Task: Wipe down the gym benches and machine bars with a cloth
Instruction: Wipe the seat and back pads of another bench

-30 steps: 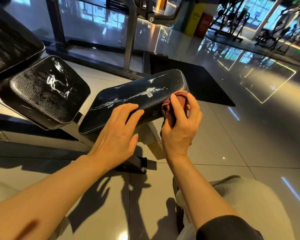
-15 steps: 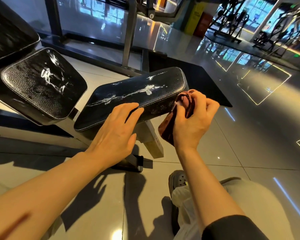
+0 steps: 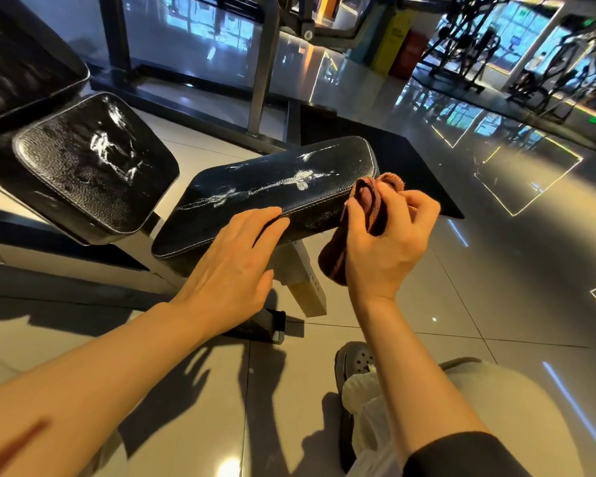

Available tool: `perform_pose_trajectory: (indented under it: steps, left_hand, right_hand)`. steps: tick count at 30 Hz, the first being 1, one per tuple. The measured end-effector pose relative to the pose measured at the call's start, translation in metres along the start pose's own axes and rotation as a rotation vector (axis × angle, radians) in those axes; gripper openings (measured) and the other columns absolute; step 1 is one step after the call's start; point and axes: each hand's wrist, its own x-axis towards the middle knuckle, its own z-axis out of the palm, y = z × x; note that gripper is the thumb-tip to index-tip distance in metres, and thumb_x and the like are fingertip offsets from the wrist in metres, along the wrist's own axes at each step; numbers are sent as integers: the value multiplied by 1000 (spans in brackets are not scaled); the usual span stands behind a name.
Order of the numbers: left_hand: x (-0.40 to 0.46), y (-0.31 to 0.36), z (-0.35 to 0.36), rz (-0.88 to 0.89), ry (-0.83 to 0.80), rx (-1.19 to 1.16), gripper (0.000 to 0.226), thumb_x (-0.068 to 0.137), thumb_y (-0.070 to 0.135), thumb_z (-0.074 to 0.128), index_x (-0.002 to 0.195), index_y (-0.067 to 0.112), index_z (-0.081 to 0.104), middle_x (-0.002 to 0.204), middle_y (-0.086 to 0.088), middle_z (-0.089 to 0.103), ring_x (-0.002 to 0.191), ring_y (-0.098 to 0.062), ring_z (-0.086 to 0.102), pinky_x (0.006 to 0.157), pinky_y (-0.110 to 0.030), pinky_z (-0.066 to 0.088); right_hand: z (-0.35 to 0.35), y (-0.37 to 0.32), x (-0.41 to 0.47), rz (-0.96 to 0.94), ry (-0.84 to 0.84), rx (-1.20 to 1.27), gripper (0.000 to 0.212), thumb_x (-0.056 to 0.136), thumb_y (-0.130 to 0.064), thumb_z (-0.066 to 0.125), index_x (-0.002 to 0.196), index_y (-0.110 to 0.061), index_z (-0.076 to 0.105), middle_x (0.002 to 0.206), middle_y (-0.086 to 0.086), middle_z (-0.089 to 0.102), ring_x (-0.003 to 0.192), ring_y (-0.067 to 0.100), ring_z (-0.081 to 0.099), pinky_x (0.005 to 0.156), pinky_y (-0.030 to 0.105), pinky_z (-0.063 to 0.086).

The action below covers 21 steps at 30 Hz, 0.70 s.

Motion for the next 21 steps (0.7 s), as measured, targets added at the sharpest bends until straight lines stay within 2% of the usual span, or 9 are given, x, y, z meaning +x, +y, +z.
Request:
perform_pose_trajectory:
  steps: [3, 6, 8, 9, 10, 12, 15, 18, 21]
  left_hand:
    - [0, -1, 0, -3, 0, 6, 73, 75, 10, 76, 140, 4, 43, 145, -12, 41, 134, -28, 37, 106, -43, 41]
    - [0, 1, 1, -4, 4, 13, 73, 75, 10, 76, 140, 4, 43, 144, -13, 40, 134, -28, 36, 106, -41, 37]
    - [0, 3, 0, -9, 8, 4, 73, 75, 10, 75, 140, 4, 43, 144, -12, 40, 134, -28, 36, 107, -40, 36]
    - [0, 4, 0, -12, 10, -1, 72, 75, 10, 75, 140, 4, 43, 144, -12, 41, 134, -28, 36, 107, -41, 37]
    - [0, 4, -1, -11, 12, -4, 72, 75, 10, 75, 140, 4, 43, 144, -13, 41, 134, -28, 37, 106, -41, 38]
    - [0, 4, -2, -1, 15, -6, 72, 75, 10, 75, 139, 3, 44, 143, -13, 41, 133, -28, 37, 105, -41, 40]
    - [-2, 0, -2, -4, 12, 0, 71, 76, 9, 75, 139, 3, 44, 143, -12, 41, 133, -28, 37, 104, -41, 41]
    - [-3, -2, -2, -18, 1, -5, 71, 77, 10, 75, 140, 4, 43, 144, -12, 41, 133, -28, 38, 104, -44, 44]
    - [-3, -1, 0, -16, 2, 3, 71, 76, 10, 75, 140, 4, 43, 144, -12, 41, 133, -28, 37, 105, -44, 42]
  right_hand:
    - [3, -1, -14, -18, -77, 14, 33, 83, -16, 70, 114, -7, 65, 120, 16, 49, 108, 22, 51, 89, 8, 42]
    - [2, 2, -30, -187, -254, -46, 29, 80, -6, 69, 108, -8, 66, 119, 15, 47, 109, 24, 47, 88, 10, 38]
    - [0, 1, -44, -316, -422, -76, 23, 85, -12, 63, 107, -8, 68, 120, 14, 50, 111, 24, 48, 86, 19, 44]
    - [-2, -1, -48, -353, -454, -71, 24, 88, -16, 59, 108, -8, 69, 120, 14, 52, 111, 24, 49, 86, 22, 46]
    - [-3, -3, -49, -368, -431, -59, 25, 91, -18, 57, 109, -7, 70, 119, 14, 54, 110, 24, 50, 86, 23, 47]
    - [-6, -5, -39, -343, -257, -48, 23, 91, -15, 60, 108, -3, 70, 115, 14, 53, 107, 24, 50, 88, 19, 42]
    - [-9, -1, -7, -157, -45, -55, 25, 86, -9, 64, 109, -1, 67, 111, 19, 48, 103, 24, 48, 88, 9, 36]
    - [-4, 0, 5, -33, -61, -18, 20, 85, -8, 65, 104, -4, 66, 109, 12, 45, 100, 22, 50, 86, 8, 39]
    - [4, -5, -10, -142, -170, -10, 17, 82, -5, 68, 98, -7, 66, 110, 2, 39, 101, 25, 48, 82, 20, 46]
